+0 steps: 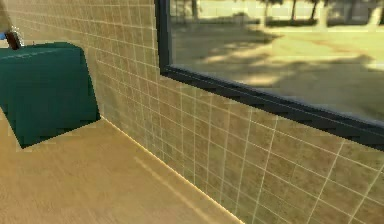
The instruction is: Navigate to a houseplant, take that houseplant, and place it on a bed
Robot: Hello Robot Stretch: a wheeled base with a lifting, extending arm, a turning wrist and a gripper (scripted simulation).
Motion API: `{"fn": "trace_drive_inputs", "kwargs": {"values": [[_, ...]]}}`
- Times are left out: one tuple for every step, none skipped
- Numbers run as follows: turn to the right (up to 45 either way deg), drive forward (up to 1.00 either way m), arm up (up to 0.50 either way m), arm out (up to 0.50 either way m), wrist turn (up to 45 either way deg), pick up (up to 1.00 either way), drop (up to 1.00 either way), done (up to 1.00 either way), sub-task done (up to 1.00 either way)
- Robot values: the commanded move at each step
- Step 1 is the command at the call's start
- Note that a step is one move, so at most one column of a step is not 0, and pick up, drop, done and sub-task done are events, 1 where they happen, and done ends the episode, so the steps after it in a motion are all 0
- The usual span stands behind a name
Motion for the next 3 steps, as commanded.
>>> {"fn": "trace_drive_inputs", "kwargs": {"values": [[24.0, 0.00, 0.00, 0.00, 0.0, 0.00, 0.00, 0.00, 0.00], [0.0, 0.25, 0.00, 0.00, 0.0, 0.00, 0.00, 0.00, 0.00], [-45.0, 0.00, 0.00, 0.00, 0.0, 0.00, 0.00, 0.00, 0.00]]}}
